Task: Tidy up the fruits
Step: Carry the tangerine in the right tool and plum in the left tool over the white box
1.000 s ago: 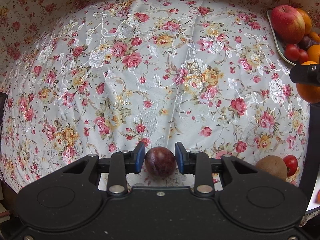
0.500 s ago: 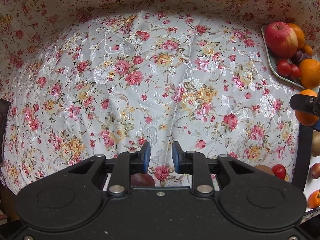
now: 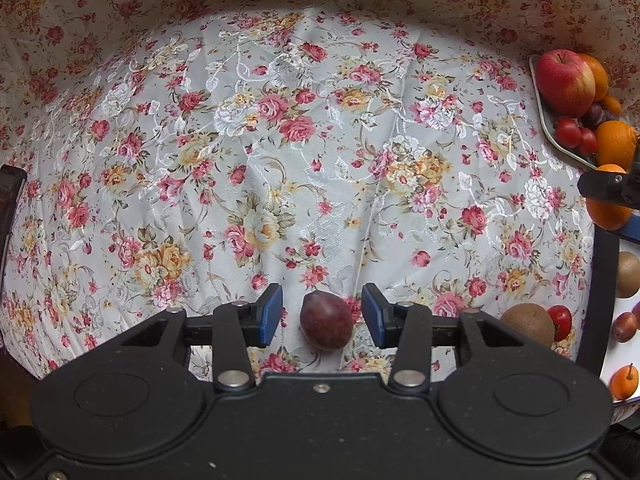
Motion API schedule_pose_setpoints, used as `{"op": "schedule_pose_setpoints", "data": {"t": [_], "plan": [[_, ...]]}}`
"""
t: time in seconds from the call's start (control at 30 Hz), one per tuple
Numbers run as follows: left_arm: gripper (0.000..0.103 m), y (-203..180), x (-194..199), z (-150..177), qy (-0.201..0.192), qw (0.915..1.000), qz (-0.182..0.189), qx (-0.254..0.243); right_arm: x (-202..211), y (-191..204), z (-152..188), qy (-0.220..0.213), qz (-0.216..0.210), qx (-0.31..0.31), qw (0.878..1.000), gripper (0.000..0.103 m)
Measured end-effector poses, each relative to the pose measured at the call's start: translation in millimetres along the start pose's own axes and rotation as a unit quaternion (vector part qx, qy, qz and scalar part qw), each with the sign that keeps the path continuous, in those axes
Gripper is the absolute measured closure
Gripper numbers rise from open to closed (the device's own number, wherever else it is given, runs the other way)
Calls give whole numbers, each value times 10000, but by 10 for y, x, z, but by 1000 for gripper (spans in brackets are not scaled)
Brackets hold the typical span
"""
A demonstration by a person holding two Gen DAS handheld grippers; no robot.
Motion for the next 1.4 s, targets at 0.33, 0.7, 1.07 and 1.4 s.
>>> {"op": "schedule_pose_setpoints", "data": {"t": [0.33,0.7,1.07,1.4], "plan": [[49,-127,-215,182,361,9993,-76,-103,-79,90,47,66,64,99,9999,60],[53,-111,-398,257,404,9987,-299,-127,-146,223,139,165,95,308,9993,60],[59,-158,-204,38,-38,9996,-287,-38,-153,230,198,252,200,596,9977,60],[59,-396,38,-155,-393,9984,-379,-129,-93,10,142,224,332,597,9974,60]]}}
Point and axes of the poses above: each gripper's, at about its wrist camera, not at the fingertips, and x roughly against the way its jaws point, y to its left, z to its underside, the point moved 4 cm from there along -x, roughly the way its jaws point, and after that the axes turned 9 degrees about -x, right-handed, at the moved point
